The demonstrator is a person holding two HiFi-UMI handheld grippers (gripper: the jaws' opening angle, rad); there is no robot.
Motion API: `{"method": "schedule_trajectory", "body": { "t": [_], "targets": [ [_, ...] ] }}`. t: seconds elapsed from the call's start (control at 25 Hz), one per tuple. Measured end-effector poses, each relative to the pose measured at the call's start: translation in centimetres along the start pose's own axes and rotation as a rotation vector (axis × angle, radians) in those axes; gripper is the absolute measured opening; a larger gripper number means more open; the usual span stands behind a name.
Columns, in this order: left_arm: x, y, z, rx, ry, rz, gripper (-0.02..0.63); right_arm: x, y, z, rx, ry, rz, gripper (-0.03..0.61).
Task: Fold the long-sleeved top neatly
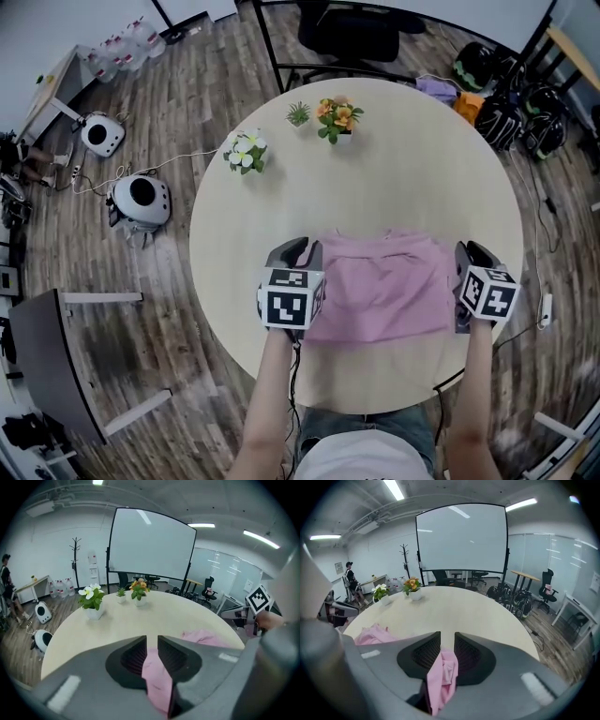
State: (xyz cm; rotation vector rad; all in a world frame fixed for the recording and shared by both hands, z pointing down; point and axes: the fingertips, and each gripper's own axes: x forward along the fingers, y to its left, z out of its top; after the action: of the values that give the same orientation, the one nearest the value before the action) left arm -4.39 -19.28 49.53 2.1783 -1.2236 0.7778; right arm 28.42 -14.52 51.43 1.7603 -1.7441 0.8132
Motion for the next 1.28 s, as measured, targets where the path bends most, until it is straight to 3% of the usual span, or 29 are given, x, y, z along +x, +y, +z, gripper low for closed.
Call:
{"method": "schedule_trajectory", "body": {
  "t": [0.52,1.28],
  "targets": [
    [-4.6,-11.3,-0.4,0.077,-0.076,-0.024,0.075,-3.9,-1.2,-1.6,-0.024,-0.021,0.1,0.133],
    [-0.5,-27.7,-6.0,0.133,0.015,-0.081,0.075,-3.2,-4.2,-3.2,-0.075,0.001,0.262,0.15]
  ]
}}
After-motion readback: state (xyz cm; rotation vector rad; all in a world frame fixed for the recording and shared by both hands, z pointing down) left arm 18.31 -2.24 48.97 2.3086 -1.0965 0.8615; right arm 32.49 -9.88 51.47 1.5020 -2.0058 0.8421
